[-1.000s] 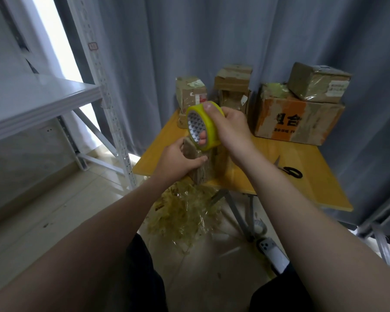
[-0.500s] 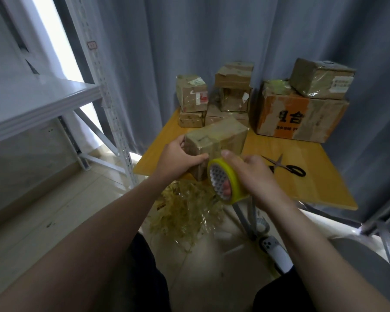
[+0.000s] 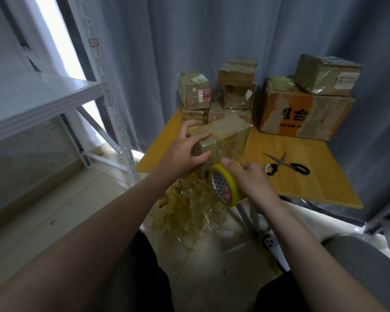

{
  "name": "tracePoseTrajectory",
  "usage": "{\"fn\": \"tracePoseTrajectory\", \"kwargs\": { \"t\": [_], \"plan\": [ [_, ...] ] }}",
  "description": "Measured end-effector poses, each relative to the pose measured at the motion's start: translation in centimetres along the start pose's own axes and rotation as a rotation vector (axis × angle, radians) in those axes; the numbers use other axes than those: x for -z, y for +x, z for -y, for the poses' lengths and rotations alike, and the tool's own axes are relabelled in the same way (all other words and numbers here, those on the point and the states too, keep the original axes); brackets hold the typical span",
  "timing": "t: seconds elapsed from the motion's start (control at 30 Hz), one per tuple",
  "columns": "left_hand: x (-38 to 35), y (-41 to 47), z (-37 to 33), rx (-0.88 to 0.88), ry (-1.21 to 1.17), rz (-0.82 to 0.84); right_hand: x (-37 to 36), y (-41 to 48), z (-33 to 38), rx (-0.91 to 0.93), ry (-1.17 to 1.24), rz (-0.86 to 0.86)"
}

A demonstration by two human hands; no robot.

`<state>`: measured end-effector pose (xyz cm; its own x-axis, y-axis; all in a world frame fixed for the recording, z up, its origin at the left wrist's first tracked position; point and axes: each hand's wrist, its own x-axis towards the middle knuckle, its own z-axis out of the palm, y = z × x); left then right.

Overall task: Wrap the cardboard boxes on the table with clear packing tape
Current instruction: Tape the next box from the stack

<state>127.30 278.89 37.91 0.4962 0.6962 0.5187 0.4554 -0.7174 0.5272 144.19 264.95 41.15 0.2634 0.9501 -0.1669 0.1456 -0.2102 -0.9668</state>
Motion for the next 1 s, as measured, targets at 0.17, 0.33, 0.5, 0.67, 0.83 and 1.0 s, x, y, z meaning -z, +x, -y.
{"fn": "tracePoseTrajectory", "kwargs": {
  "t": [0.17, 0.33, 0.5, 0.67, 0.83, 1.0],
  "plan": [
    [-0.5, -0.7, -0.2, -0.106, 0.087, -0.007, 0.0, 0.0, -0.2, 0.014, -0.004, -0.009],
    [-0.4, -1.0, -0.4, -0.114, 0.072, -0.006, -0.4, 0.2, -0.3, -0.011, 0.024, -0.01],
    [-0.2, -0.9, -0.4, -0.085, 0.051, -0.029, -0.5, 0.5, -0.7, -0.014, 0.052, -0.002],
    [-0.4, -0.9, -0.6, 0.169, -0.193, -0.026, -0.6, 0.5, -1.3, -0.001, 0.106, 0.001],
    [-0.3, -1.2, -0.4, 0.283, -0.212, -0.029, -0.7, 0.7, -2.1, 0.014, 0.119, 0.004],
    [0.2, -0.9, -0.7, 0.359, -0.438, -0.024, -0.7, 0.3, -3.0, 0.09, 0.136, -0.014]
  ]
}}
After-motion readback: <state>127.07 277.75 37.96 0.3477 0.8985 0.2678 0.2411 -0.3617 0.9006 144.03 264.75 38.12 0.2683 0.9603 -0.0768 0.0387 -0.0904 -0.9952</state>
